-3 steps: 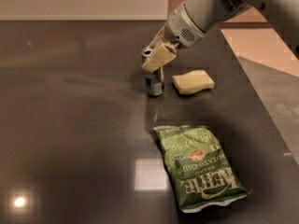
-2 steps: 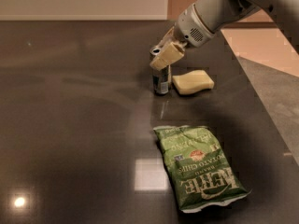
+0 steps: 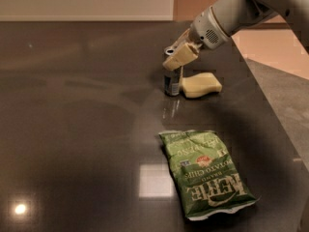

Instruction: Move redbull can near sponge

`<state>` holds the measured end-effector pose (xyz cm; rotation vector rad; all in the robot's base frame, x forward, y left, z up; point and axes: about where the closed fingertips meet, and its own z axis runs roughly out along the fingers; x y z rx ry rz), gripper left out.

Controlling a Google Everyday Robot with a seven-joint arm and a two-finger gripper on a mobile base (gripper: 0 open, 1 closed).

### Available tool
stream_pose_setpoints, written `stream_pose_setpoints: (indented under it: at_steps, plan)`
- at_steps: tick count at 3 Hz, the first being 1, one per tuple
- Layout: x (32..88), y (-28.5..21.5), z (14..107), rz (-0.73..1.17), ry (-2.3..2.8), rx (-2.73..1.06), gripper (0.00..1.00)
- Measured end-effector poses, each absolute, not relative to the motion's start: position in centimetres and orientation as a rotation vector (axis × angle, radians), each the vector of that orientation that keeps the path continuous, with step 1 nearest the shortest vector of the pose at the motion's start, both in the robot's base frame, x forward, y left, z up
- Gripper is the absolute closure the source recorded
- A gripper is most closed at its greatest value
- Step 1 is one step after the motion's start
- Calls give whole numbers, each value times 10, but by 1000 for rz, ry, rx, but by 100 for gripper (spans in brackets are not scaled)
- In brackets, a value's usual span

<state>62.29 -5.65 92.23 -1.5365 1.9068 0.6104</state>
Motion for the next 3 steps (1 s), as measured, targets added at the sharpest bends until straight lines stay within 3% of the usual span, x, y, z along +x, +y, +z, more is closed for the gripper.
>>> stream_pose_setpoints:
  at_steps: [1, 2, 3]
  plan:
    - [625, -60, 919, 635, 1909, -1520, 13]
    - [625, -58, 918, 638, 1908, -1524, 0]
    - [625, -58, 918, 638, 1908, -1524, 0]
